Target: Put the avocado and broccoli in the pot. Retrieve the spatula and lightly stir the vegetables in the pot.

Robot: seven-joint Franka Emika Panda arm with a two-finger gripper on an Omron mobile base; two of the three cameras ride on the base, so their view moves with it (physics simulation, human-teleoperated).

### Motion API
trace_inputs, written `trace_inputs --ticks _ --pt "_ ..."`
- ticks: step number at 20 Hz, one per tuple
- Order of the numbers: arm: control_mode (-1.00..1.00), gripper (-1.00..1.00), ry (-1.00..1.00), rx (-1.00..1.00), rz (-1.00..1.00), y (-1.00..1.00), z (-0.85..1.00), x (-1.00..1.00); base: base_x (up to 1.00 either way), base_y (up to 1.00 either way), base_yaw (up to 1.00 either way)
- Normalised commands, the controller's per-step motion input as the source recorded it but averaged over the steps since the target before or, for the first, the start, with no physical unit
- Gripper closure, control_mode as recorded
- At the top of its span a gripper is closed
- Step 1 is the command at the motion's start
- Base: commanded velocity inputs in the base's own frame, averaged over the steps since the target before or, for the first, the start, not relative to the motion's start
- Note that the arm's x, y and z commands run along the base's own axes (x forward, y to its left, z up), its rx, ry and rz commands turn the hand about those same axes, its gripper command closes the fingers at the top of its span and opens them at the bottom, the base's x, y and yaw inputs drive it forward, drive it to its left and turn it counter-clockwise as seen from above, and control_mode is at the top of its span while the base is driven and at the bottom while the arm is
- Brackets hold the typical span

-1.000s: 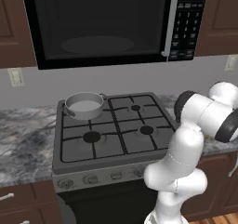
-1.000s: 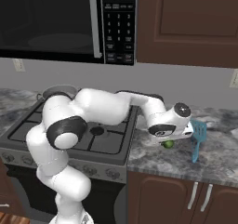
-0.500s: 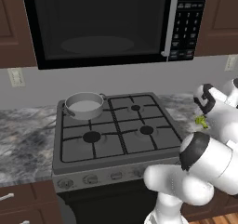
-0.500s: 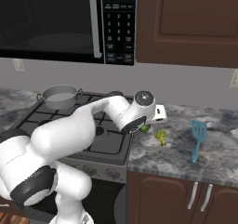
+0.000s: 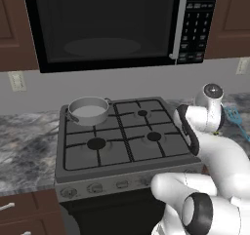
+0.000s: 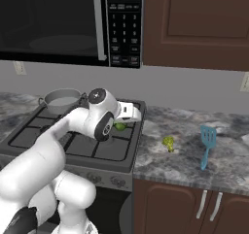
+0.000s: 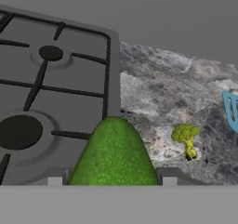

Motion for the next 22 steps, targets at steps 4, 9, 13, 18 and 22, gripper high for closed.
trace_inputs --ticks 4,9,13,18,22 --pt "-1.00 1.00 0.00 0.00 -0.07 1.00 0.23 0.00 0.00 0.00 0.00" --pt "-1.00 1.00 0.00 0.00 0.05 1.00 0.14 0.00 0.00 0.00 0.00" --pt "-1.00 1.00 -0.01 0.00 0.25 1.00 0.00 0.00 0.00 0.00 0.00" --pt "-1.00 1.00 -0.06 0.00 0.28 0.98 0.01 0.08 0.00 0.00 0.00" --pt "-1.00 1.00 0.00 0.00 0.21 0.90 0.18 0.42 0.00 0.00 0.00"
